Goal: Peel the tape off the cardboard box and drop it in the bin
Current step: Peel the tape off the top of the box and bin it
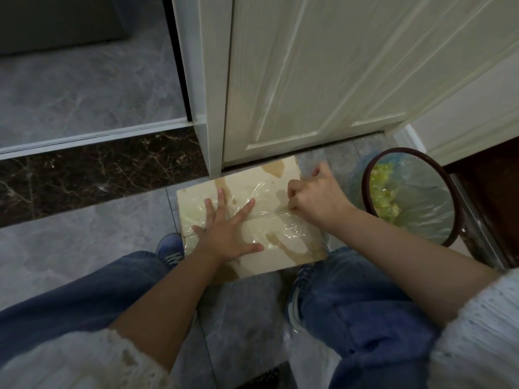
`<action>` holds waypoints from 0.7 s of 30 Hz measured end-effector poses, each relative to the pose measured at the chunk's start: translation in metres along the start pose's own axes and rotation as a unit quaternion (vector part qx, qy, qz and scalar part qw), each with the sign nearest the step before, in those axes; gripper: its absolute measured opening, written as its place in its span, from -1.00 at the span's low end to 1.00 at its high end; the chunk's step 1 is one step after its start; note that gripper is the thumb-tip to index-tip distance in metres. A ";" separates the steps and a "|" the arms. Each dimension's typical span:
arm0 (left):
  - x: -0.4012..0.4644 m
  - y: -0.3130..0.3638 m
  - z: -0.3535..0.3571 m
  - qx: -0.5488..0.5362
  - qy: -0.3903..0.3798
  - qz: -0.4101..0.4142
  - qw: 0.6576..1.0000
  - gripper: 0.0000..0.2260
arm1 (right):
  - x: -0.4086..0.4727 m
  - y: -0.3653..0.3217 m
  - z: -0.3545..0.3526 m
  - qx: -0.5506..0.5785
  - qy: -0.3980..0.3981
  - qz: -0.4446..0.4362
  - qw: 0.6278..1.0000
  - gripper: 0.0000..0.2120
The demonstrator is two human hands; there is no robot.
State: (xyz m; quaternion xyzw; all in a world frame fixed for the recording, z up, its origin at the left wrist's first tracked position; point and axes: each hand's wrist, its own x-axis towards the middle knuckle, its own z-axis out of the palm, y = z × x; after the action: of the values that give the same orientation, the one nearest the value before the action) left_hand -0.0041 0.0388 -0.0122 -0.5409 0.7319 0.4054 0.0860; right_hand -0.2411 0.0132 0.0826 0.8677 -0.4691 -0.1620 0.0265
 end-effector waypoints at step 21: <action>-0.005 -0.011 -0.003 -0.005 0.007 0.008 1.000 0.00 | -0.036 0.003 0.002 0.276 0.060 -0.036 0.959 -0.75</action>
State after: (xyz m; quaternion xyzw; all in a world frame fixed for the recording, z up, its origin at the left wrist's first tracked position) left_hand 0.0079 0.0396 -0.0127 -0.5380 0.7351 0.4056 0.0750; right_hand -0.2622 0.0414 0.0904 0.8657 -0.4619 0.0249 -0.1915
